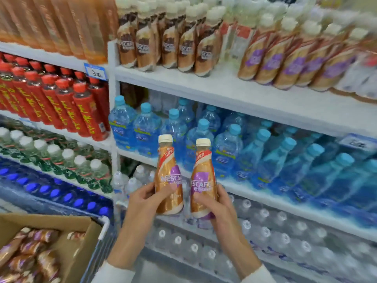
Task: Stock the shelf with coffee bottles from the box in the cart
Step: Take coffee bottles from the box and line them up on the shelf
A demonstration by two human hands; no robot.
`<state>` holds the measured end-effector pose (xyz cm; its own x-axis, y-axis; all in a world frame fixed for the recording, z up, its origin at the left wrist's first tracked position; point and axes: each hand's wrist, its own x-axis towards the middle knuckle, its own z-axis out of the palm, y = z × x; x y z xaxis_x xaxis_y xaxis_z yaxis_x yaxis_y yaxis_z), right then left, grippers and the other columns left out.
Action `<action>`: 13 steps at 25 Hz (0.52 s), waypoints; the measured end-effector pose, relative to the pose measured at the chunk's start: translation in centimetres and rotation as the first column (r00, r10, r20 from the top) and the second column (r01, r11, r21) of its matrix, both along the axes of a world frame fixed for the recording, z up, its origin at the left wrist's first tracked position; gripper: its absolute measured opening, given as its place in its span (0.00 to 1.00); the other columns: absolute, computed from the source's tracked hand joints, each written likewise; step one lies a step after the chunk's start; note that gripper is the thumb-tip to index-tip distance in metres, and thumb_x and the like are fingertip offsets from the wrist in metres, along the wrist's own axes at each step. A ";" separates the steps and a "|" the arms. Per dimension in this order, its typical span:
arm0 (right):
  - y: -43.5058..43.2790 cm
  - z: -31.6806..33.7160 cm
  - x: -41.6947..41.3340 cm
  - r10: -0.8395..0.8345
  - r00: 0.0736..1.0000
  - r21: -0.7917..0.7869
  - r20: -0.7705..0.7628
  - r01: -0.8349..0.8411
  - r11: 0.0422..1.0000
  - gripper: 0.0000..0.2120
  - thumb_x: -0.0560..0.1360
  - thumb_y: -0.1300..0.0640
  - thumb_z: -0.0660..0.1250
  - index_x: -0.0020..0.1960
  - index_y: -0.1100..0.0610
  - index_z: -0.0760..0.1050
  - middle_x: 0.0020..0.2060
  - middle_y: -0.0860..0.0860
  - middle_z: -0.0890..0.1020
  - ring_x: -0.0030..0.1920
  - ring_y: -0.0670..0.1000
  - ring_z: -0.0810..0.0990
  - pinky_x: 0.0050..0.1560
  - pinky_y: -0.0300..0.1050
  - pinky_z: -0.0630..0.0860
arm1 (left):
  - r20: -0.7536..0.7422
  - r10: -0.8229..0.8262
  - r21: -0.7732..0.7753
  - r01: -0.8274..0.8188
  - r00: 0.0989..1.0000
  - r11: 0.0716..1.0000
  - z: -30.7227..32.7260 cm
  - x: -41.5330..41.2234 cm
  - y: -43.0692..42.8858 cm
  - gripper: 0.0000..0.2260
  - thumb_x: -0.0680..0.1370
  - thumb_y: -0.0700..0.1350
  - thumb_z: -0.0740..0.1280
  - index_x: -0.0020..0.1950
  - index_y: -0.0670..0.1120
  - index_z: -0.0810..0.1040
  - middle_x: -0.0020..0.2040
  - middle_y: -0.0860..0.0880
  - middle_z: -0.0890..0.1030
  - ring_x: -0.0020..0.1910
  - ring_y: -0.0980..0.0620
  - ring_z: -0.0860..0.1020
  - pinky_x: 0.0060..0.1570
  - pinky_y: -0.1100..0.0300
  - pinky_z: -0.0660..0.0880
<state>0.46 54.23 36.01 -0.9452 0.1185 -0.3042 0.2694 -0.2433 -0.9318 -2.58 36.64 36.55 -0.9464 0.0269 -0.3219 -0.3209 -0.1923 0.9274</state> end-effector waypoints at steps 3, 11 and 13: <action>5.0 2.2 0.4 -0.107 0.992 0.014 -0.074 0.108 0.994 0.29 0.56 0.47 0.78 0.56 0.54 0.80 0.49 0.55 0.86 0.45 0.52 0.84 0.44 0.46 0.77 | -0.043 -0.112 0.015 0.113 0.993 0.994 2.0 -1.5 4.8 0.22 0.59 0.50 0.83 0.50 0.44 0.87 0.47 0.42 0.87 0.46 0.45 0.86 0.56 0.48 0.80; 14.0 9.3 -3.0 -0.319 0.893 0.127 -0.318 0.374 0.919 0.24 0.62 0.57 0.79 0.56 0.57 0.78 0.42 0.51 0.85 0.40 0.47 0.83 0.37 0.41 0.79 | -0.322 -0.362 0.018 0.388 0.875 0.922 9.1 -8.3 14.4 0.15 0.66 0.42 0.79 0.52 0.41 0.86 0.47 0.44 0.87 0.46 0.49 0.84 0.49 0.57 0.80; 15.8 11.5 -4.6 -0.380 0.846 0.136 -0.374 0.455 0.880 0.23 0.64 0.59 0.81 0.56 0.56 0.79 0.44 0.51 0.85 0.41 0.48 0.84 0.37 0.41 0.79 | -0.410 -0.377 -0.021 0.405 0.830 0.914 11.4 -10.4 16.4 0.17 0.67 0.43 0.77 0.54 0.41 0.84 0.47 0.47 0.88 0.46 0.52 0.85 0.45 0.63 0.79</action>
